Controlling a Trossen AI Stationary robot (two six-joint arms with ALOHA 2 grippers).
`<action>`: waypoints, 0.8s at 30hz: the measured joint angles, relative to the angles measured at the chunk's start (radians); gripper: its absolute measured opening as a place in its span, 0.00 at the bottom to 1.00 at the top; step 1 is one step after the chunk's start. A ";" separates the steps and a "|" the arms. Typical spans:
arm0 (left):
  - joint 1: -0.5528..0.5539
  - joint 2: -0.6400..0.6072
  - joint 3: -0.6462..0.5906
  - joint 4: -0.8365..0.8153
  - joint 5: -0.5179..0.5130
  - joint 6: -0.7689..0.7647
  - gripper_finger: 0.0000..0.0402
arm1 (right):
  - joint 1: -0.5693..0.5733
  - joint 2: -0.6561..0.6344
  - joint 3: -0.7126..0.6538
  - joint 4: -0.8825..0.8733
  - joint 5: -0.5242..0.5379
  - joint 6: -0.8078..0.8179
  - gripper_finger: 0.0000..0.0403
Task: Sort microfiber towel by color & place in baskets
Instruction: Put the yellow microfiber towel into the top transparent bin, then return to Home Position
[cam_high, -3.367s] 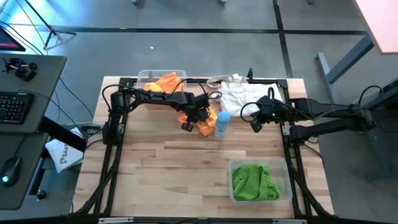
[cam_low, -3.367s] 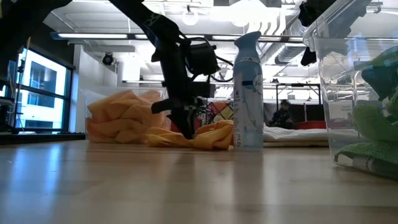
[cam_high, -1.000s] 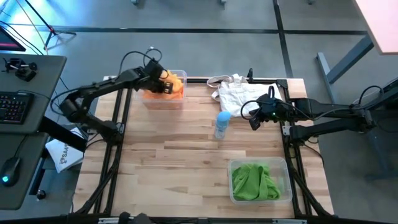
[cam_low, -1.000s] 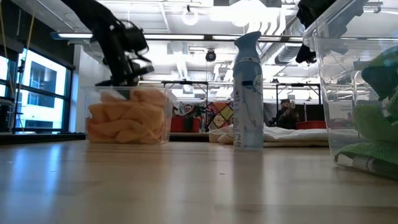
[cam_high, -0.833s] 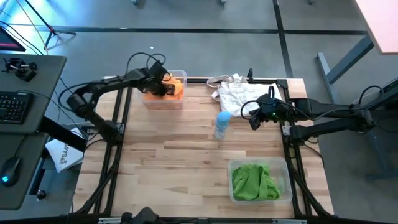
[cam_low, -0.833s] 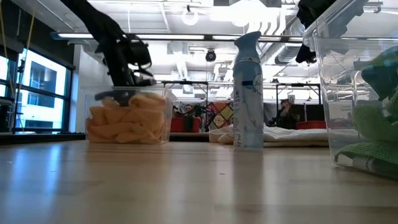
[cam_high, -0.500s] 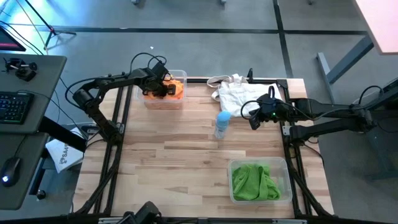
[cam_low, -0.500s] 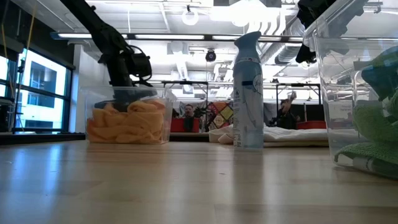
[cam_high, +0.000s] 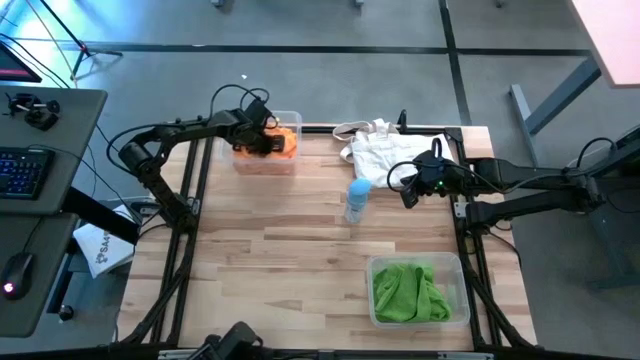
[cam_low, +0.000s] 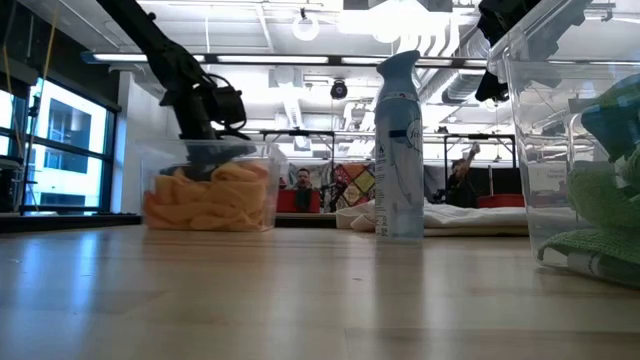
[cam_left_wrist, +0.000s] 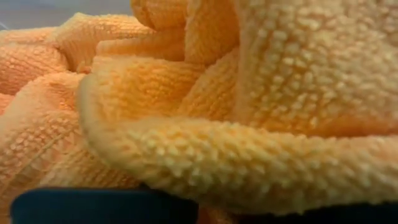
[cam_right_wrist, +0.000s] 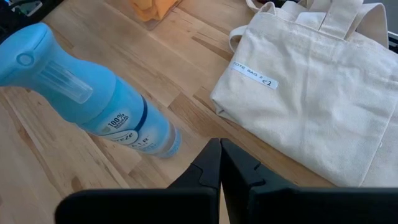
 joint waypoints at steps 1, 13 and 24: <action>0.000 -0.004 0.000 0.006 0.000 -0.006 0.20 | 0.000 0.000 0.000 0.000 0.000 0.000 0.00; 0.006 -0.251 -0.006 -0.067 -0.013 -0.061 0.21 | 0.000 0.000 0.000 -0.001 -0.001 -0.008 0.00; -0.057 -0.457 -0.004 -0.149 -0.012 -0.101 0.21 | 0.000 0.000 0.000 -0.001 -0.004 -0.036 0.00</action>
